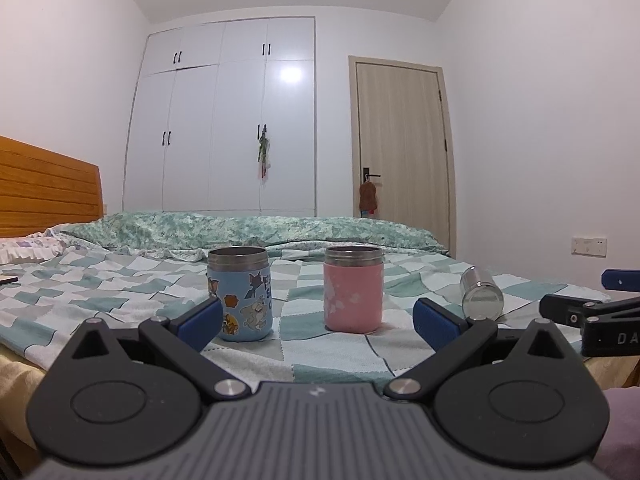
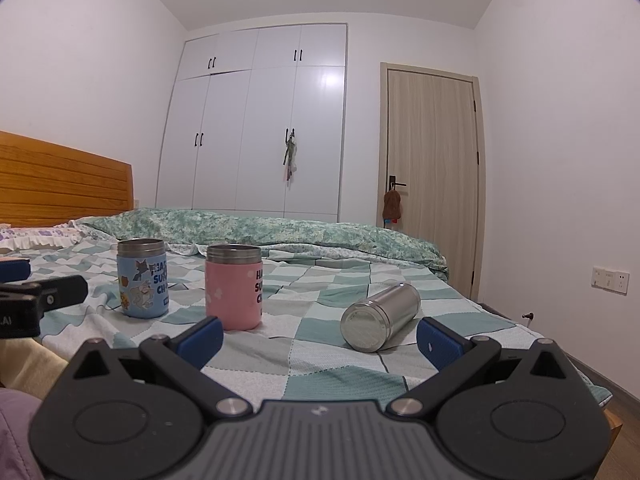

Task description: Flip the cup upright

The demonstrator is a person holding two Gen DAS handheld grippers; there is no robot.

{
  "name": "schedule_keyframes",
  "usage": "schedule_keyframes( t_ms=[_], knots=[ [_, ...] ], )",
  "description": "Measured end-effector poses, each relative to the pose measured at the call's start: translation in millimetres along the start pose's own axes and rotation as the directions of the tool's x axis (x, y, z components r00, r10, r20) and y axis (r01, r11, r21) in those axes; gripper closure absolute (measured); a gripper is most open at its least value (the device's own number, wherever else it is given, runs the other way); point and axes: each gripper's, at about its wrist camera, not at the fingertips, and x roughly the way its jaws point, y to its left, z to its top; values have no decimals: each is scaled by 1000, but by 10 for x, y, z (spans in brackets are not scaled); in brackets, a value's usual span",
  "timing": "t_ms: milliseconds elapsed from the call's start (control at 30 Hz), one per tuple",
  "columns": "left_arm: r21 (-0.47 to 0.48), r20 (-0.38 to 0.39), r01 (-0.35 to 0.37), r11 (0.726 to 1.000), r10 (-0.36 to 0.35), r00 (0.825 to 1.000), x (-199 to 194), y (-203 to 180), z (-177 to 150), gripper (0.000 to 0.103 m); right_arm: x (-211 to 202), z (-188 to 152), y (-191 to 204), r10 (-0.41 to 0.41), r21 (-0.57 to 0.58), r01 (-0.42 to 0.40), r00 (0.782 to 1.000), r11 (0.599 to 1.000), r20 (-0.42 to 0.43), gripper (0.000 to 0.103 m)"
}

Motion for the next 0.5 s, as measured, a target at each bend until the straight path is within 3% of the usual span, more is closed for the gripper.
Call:
schedule_keyframes(
  t_ms=[500],
  knots=[
    [-19, 6, 14, 1000, -13, 1000, -26, 50, -7, 0, -5, 6, 10, 1, -2, -1, 1000, 1000, 6, 0]
  ],
)
